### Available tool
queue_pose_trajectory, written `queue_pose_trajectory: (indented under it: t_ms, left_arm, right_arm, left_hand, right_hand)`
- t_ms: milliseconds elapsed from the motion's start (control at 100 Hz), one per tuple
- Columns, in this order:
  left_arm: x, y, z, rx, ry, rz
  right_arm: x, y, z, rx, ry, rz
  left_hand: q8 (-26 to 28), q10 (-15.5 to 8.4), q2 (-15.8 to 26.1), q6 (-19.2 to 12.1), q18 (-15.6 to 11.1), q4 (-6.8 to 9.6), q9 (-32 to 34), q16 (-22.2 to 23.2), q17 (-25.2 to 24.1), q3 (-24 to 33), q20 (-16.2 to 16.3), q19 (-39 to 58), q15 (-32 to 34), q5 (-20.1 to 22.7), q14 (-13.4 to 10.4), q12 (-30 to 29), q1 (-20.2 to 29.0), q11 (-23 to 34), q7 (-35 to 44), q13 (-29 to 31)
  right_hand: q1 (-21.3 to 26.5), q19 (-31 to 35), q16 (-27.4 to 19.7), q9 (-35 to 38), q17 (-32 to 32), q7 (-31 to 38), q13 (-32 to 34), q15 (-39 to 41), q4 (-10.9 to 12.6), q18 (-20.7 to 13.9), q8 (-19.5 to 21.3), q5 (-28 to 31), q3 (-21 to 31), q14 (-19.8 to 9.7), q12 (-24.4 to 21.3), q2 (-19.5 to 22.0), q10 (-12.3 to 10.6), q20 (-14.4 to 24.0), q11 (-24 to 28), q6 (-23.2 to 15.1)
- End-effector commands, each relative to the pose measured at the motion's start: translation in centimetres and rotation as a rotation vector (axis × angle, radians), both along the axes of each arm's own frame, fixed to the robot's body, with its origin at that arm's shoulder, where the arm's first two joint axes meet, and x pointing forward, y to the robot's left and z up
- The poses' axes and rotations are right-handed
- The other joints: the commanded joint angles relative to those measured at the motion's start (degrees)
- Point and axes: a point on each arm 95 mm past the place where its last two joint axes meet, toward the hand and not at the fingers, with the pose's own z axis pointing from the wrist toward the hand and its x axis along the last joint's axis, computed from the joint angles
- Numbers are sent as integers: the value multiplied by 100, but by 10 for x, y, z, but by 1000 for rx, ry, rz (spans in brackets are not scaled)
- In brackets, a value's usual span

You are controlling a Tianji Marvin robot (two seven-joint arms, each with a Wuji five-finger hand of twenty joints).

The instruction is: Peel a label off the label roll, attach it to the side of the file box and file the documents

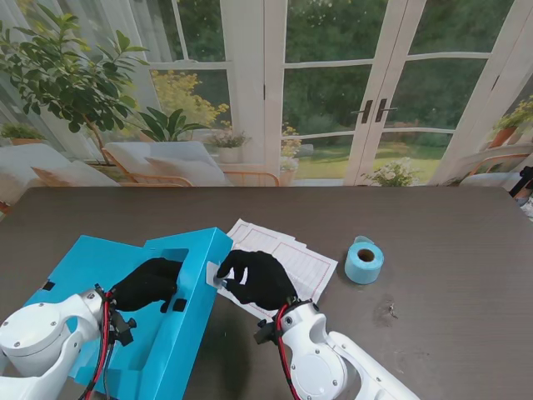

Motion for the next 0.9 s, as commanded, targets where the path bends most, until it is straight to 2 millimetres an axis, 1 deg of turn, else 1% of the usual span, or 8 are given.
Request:
queue_pose_trajectory:
  t_ms: [0, 100, 170, 260, 290, 320, 540, 890]
  left_arm:
    - [-2, -4, 1, -7, 0, -17]
    - [-2, -4, 1, -7, 3, -16]
    - [-2, -5, 1, -8, 6, -17]
    - [-2, -5, 1, -7, 7, -19]
    - [-2, -5, 1, -5, 7, -19]
    - [-3, -5, 1, -4, 8, -20]
    - [-3, -6, 0, 2, 15, -8]
    - [-4, -6, -2, 14, 22, 13]
  right_arm:
    - [-5, 6, 0, -4, 9, 34]
    - [-6, 9, 0, -7, 14, 48]
    - [-6, 11, 0, -8, 15, 53]
    - [-7, 13, 0, -3, 20, 58]
    - [-7, 14, 0, -1, 20, 58]
    - [-7, 15, 0, 1, 20, 59]
    - [-8, 18, 2, 9, 19, 68]
    - [-7, 24, -3, 8, 43, 78]
  left_hand:
    - [166, -575, 116, 153, -70, 274, 174, 21, -133, 602, 23, 190, 375, 48, 46, 146, 246, 239, 556, 56]
    - [168, -575, 122, 161, -67, 287, 174, 19, -138, 610, 28, 188, 376, 49, 41, 146, 243, 240, 557, 56]
    - [170, -575, 124, 157, -65, 290, 174, 18, -140, 611, 31, 188, 377, 48, 42, 145, 243, 240, 557, 53]
    - [171, -566, 123, 157, -67, 290, 170, 17, -140, 607, 35, 187, 378, 40, 46, 147, 240, 240, 556, 52]
    - [171, -565, 125, 156, -67, 295, 170, 17, -140, 611, 36, 187, 378, 38, 47, 148, 239, 240, 555, 52]
    - [170, -564, 126, 162, -67, 299, 169, 16, -140, 612, 37, 187, 379, 39, 48, 148, 235, 241, 553, 52]
    - [172, -564, 141, 160, -64, 334, 169, 12, -143, 629, 45, 184, 379, 38, 46, 148, 216, 241, 554, 52]
    - [177, -564, 150, 161, -63, 354, 169, 6, -147, 633, 58, 182, 383, 38, 42, 148, 210, 241, 558, 53]
  right_hand:
    - [105, 266, 77, 42, -287, -97, 194, 124, -2, -134, -91, 27, 283, 93, 117, -82, -105, 54, -46, -245]
    - [113, 258, 90, 16, -318, -214, 181, 129, 22, -149, -79, -20, 263, 102, 142, -14, -107, 63, -80, -256]
    - [95, 257, 98, 8, -325, -426, 180, 130, 85, -150, -58, -107, 268, 74, 169, 88, -107, 82, -106, -267]
    - [55, 255, 108, 0, -354, -713, 173, 141, 204, -146, -121, -180, 266, 136, 175, 236, -86, 105, -125, -230]
    - [43, 256, 108, 1, -357, -760, 176, 142, 234, -145, -120, -204, 263, 114, 173, 264, -93, 112, -128, -225]
    - [44, 257, 109, 2, -355, -781, 177, 143, 251, -146, -116, -225, 264, 149, 172, 284, -91, 116, -130, -216]
    - [50, 253, 106, 3, -352, -832, 178, 140, 283, -147, -62, -254, 228, 139, 154, 328, -87, 131, -141, -231]
    - [47, 241, 105, -56, -390, -994, 142, 124, 359, -149, -30, -354, 168, 155, 105, 476, -78, 147, -198, -231]
